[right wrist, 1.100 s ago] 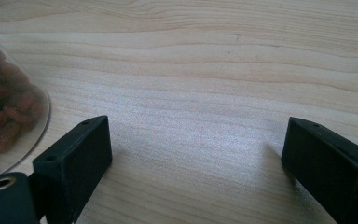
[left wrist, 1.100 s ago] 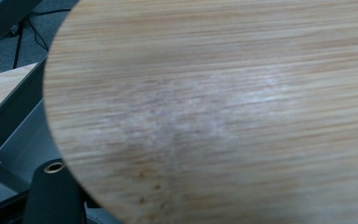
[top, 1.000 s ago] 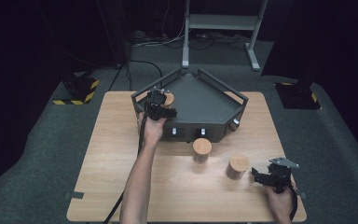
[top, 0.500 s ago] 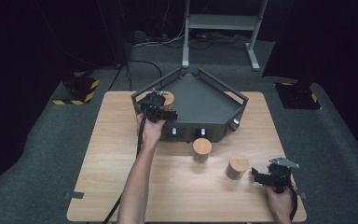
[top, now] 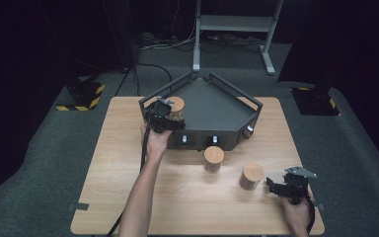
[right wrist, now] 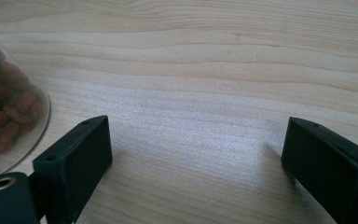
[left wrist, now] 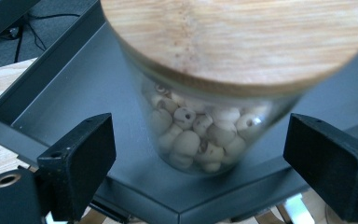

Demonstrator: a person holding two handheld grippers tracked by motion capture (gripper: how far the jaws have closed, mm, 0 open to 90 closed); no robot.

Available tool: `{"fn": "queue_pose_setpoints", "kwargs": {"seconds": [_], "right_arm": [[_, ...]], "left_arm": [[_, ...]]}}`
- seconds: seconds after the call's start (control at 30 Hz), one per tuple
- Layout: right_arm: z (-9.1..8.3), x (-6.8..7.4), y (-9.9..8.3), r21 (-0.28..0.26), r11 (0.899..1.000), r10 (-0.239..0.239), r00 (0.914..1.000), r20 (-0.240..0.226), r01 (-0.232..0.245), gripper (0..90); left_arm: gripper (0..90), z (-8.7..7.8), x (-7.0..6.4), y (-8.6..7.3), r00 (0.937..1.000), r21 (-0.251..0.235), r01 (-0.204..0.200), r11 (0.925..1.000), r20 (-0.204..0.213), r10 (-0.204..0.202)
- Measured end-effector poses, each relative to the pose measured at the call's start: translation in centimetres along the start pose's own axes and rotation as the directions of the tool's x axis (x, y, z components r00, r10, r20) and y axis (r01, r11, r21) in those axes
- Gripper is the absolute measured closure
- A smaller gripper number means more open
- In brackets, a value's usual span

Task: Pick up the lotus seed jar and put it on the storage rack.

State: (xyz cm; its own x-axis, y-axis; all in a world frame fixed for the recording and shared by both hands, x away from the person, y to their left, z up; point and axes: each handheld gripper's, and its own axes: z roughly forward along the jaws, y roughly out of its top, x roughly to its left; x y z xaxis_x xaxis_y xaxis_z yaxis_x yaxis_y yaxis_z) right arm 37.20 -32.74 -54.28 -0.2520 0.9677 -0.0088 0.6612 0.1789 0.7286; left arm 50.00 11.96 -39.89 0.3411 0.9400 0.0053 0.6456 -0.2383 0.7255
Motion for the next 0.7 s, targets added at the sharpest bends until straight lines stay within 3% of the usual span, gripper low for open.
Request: {"fn": "queue_pose_setpoints", "kwargs": {"seconds": [0.7], "right_arm": [[0.0, -0.01, 0.0, 0.0, 1.0, -0.001, 1.0, 0.0, 0.001, 8.2]], "left_arm": [[10.2, -1.07, -0.38, -0.66, 0.9994, -0.006, -0.032, 0.9995, 0.013, 0.033]]}}
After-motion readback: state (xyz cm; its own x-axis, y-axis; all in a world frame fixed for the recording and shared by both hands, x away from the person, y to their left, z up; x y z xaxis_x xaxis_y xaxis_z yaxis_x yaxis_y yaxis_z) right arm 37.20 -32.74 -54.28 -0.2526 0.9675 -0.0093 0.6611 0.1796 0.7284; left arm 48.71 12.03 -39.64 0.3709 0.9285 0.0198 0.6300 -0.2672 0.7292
